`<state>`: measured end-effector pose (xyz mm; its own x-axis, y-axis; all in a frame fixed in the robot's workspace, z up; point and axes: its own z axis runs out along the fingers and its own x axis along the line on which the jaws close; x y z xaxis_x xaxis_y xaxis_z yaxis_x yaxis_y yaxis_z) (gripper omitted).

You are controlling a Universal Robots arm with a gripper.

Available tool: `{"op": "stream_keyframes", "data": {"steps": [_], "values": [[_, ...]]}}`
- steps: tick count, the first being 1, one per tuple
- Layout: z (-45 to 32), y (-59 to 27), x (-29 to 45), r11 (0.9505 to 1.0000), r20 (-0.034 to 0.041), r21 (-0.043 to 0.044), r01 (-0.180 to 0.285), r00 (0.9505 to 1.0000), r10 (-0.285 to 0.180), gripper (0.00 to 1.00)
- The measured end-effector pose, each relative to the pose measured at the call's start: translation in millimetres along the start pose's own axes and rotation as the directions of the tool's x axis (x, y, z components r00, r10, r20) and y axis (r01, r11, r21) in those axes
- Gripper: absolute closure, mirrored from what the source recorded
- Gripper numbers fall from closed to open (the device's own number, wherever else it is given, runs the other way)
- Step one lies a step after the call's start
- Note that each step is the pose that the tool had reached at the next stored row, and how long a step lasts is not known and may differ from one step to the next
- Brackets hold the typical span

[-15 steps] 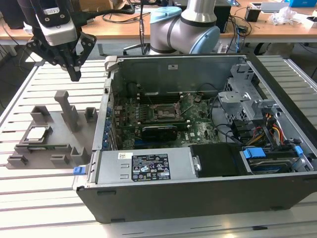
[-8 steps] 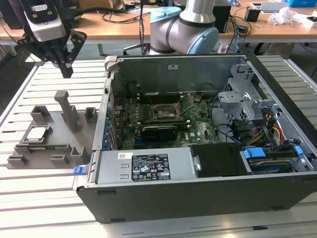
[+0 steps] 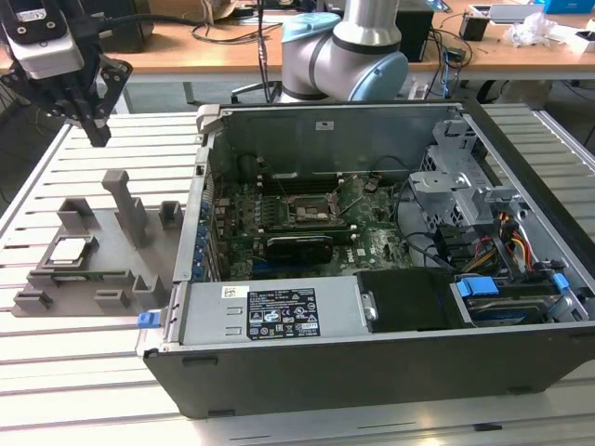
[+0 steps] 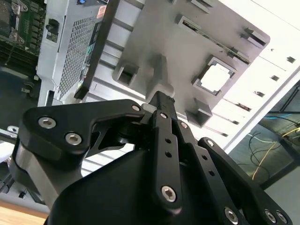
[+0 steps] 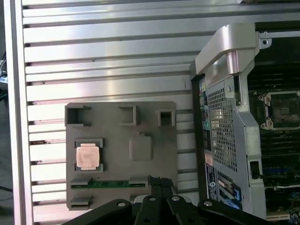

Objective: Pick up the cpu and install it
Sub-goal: 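Reach for the cpu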

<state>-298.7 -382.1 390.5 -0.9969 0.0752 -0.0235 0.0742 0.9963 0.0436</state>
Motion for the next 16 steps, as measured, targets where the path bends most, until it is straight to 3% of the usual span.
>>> {"op": "stream_keyframes", "data": {"steps": [5,14,16], "values": [[0.0,-1.6,21.2,1.0,0.0,0.0,0.0,1.0,0.0,0.89],[0.5,-3.2,42.3,1.0,0.0,0.0,0.0,1.0,0.0,0.89],[0.7,-3.8,50.9,1.0,-0.0001,0.0001,0.0,1.0,0.0,0.89]]}}
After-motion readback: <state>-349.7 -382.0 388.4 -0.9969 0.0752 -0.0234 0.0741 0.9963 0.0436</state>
